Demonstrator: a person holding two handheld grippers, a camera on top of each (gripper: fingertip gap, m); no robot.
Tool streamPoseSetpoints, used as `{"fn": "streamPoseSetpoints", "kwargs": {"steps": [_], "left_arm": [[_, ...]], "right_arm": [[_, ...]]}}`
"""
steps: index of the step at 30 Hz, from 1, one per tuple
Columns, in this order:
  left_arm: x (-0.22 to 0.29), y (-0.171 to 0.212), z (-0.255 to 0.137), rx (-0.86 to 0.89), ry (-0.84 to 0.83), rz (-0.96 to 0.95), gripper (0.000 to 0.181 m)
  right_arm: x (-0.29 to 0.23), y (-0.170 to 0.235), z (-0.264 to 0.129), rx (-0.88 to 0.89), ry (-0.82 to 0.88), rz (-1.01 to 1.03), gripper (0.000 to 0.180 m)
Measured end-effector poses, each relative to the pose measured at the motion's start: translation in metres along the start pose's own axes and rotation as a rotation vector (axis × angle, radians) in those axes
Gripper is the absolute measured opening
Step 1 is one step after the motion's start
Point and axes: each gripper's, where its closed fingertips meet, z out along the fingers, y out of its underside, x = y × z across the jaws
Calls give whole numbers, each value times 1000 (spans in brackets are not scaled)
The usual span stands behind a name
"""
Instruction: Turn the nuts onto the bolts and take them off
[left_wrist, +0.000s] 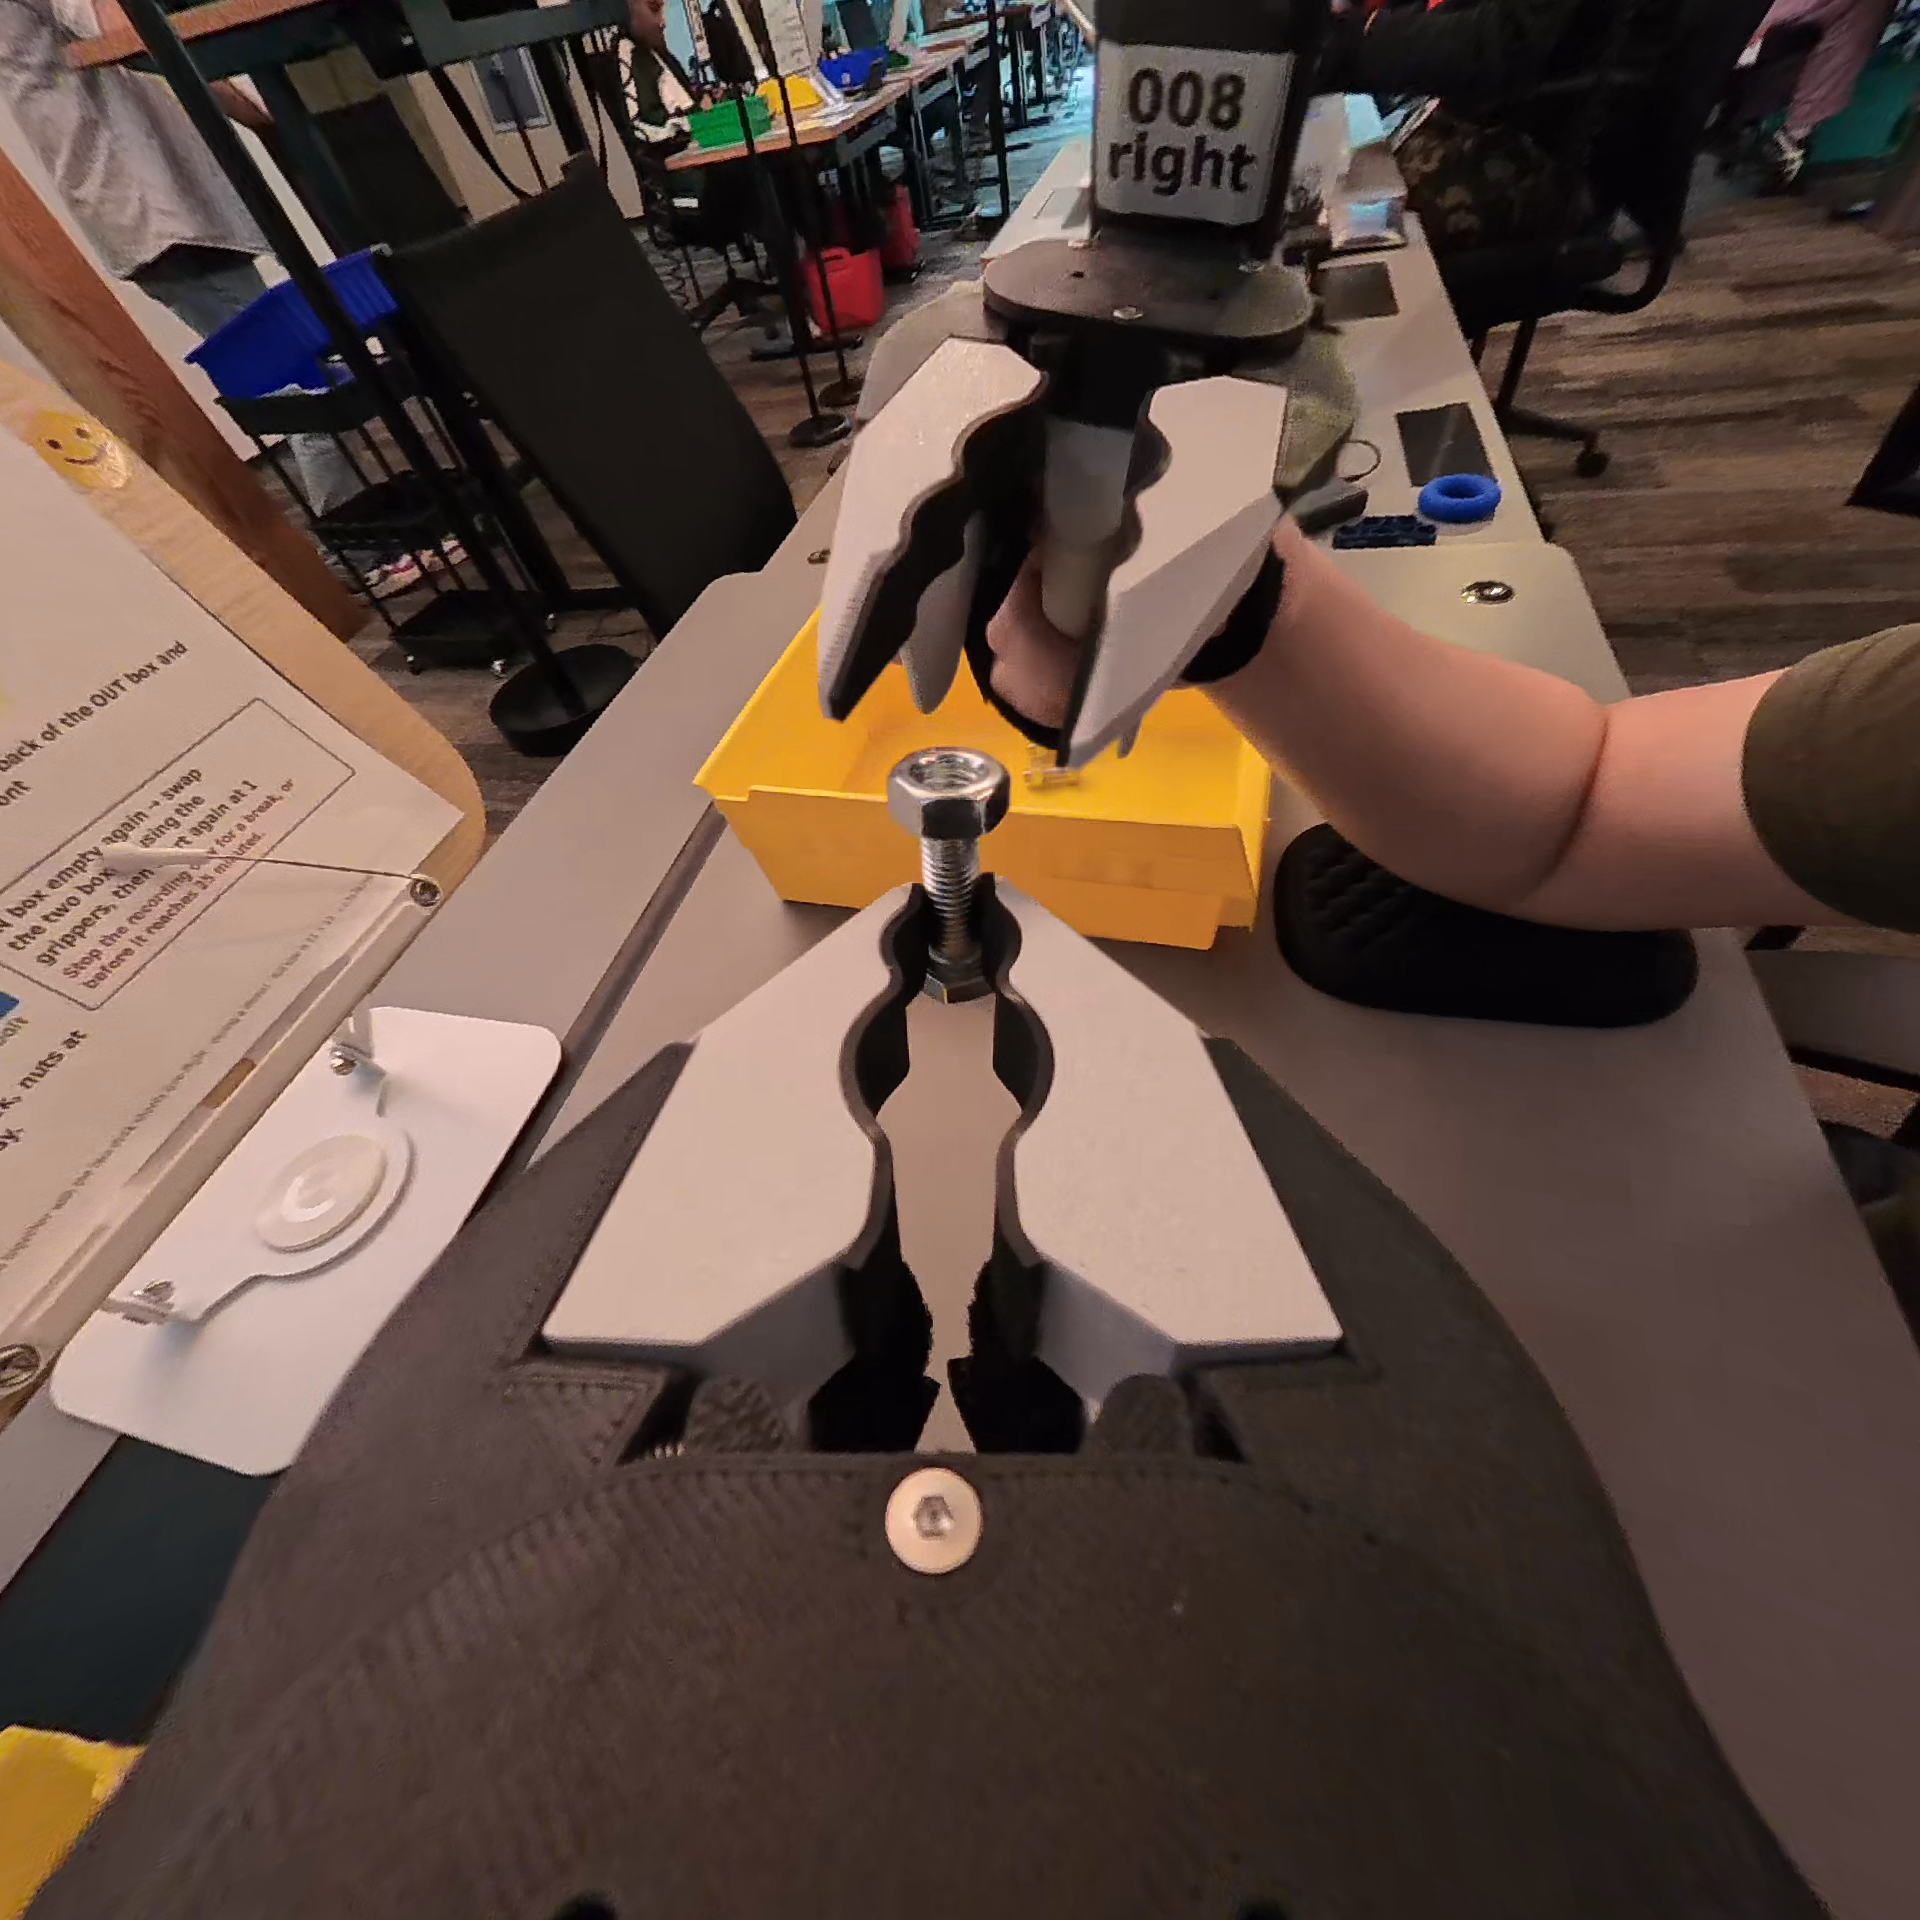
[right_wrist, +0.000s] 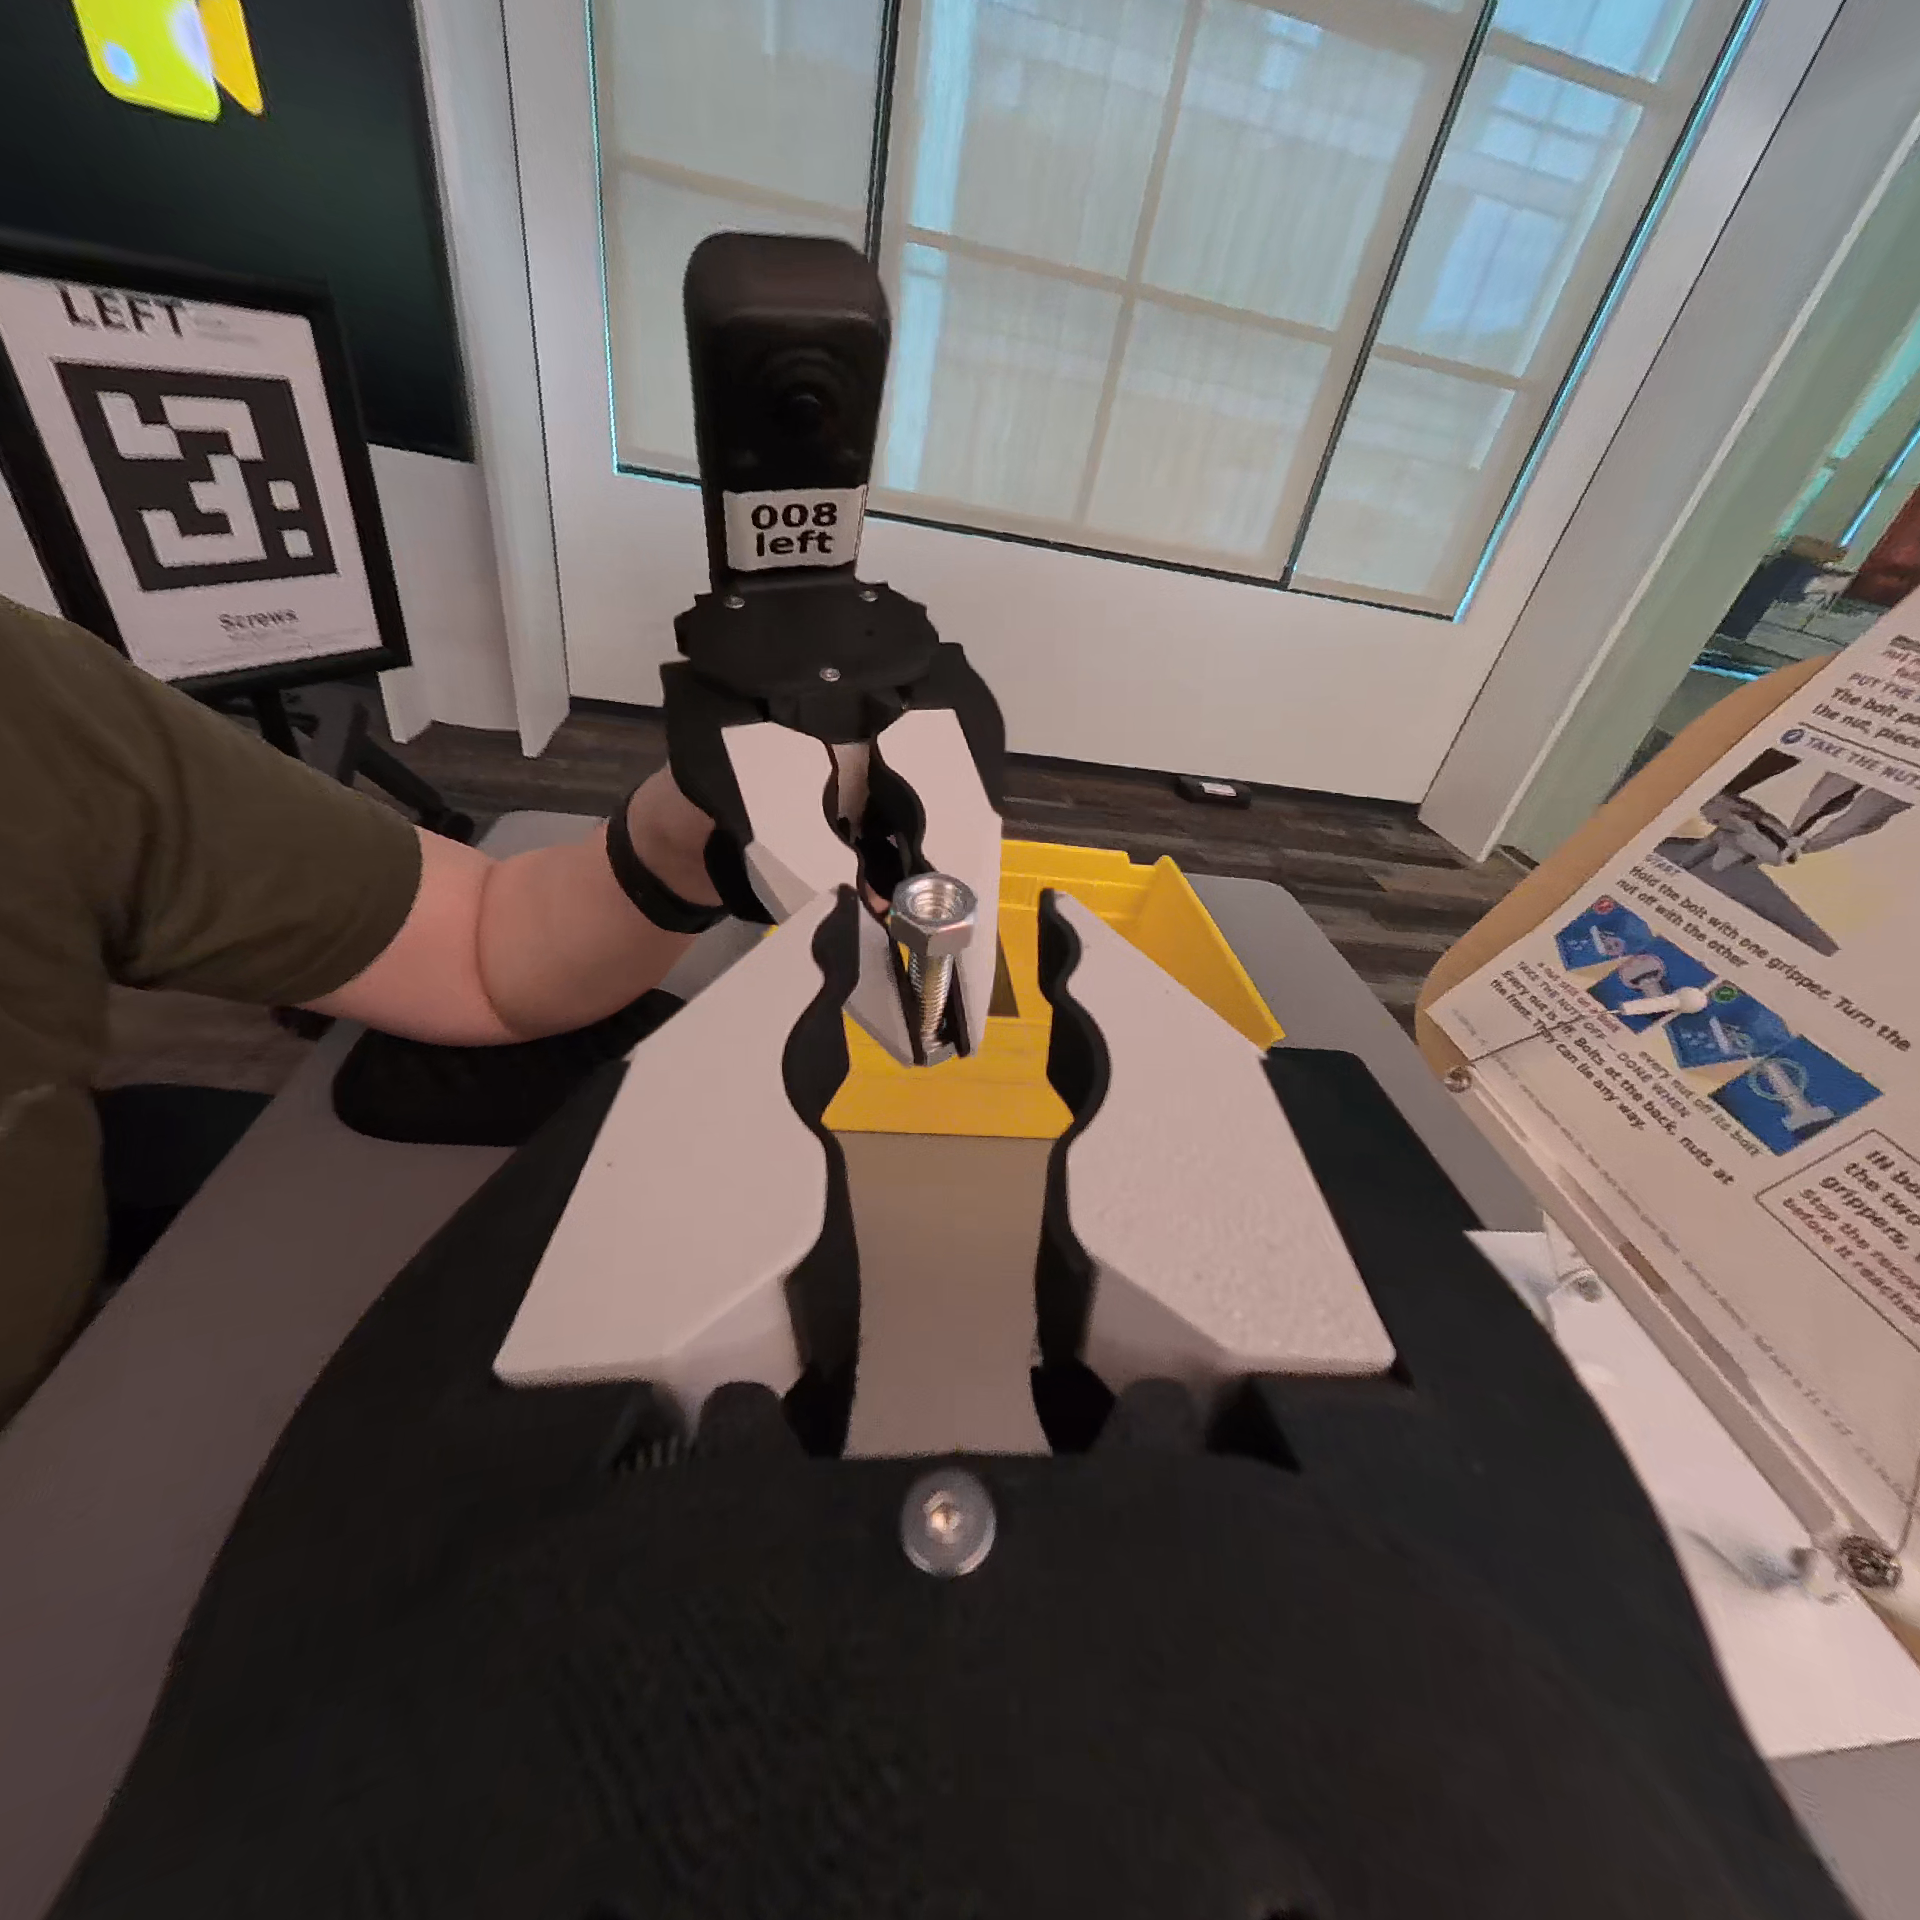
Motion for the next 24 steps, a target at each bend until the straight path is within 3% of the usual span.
{"fn": "streamPoseSetpoints", "kwargs": {"steps": [1,24], "left_arm": [[0,-1,-1,5,4,-5,7],[-8,-2,-3,15,-42,-4,7]], "right_arm": [[1,-1,-1,4,-5,18,33],[-3,6,5,-55,12,-27,22]]}}
